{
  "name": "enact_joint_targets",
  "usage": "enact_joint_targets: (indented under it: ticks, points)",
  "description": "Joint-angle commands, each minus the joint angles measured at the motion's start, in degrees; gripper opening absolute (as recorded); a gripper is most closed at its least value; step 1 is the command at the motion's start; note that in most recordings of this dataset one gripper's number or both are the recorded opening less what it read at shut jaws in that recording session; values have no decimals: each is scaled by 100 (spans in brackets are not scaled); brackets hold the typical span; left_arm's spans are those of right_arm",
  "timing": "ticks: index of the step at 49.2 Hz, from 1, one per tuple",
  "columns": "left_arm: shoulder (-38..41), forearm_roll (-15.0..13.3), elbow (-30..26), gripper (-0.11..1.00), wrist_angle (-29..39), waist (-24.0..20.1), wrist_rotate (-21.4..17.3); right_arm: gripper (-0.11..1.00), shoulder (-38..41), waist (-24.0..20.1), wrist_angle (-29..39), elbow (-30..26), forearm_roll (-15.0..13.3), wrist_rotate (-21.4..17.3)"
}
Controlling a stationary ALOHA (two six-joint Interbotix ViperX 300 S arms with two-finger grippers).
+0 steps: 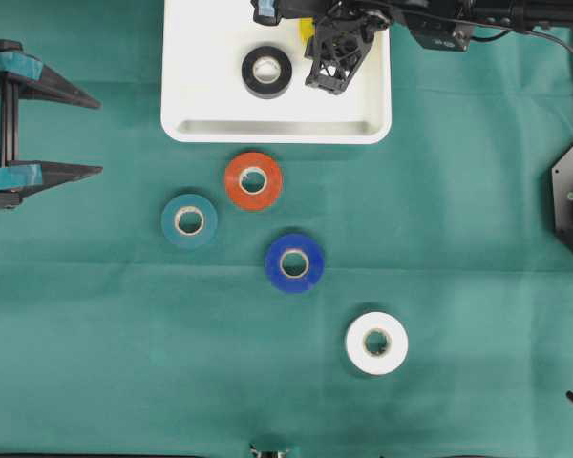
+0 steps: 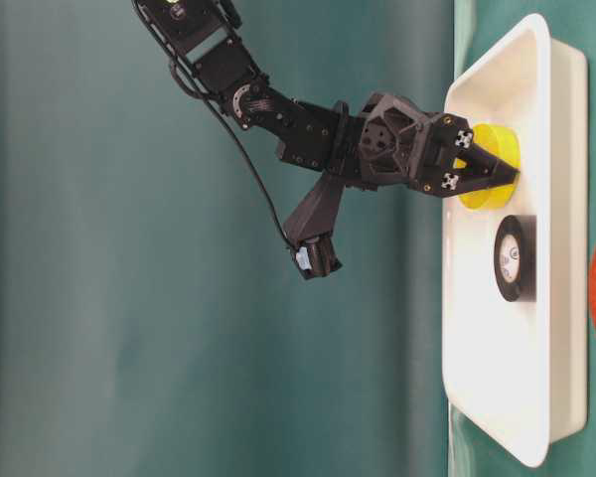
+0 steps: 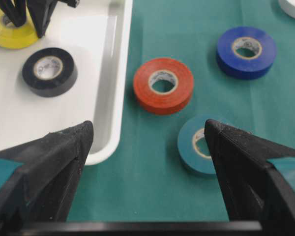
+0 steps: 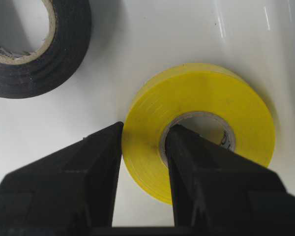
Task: Pick up the tape from a random location and place it into the white case.
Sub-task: 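Lower the yellow roll into the tray and open the right gripper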
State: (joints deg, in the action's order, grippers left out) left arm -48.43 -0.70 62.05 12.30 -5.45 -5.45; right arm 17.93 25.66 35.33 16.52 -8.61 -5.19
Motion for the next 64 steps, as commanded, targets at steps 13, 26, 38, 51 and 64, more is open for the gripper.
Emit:
enact_joint_targets:
  ticks: [13,26,38,51,64]
  points:
    - [18,-9,-62,93,-62,-9,0,89,-264,0,-62,-88,-26,-35]
    - [26,-9,-62,93,-62,-9,0,90,-650,0,-18,-97,-44,-35]
    - [18,-9,-70,93,-62,-9,0,90,-1468,-9,571,-246,-105,-35]
    - [18,-9,-70,93,-62,-44,0,90,-2320,-26,1397,-554,-237,-35]
    - [18,-9,-70,93,-62,-62,0,90,-2830,-26,1661,-677,-281,-35]
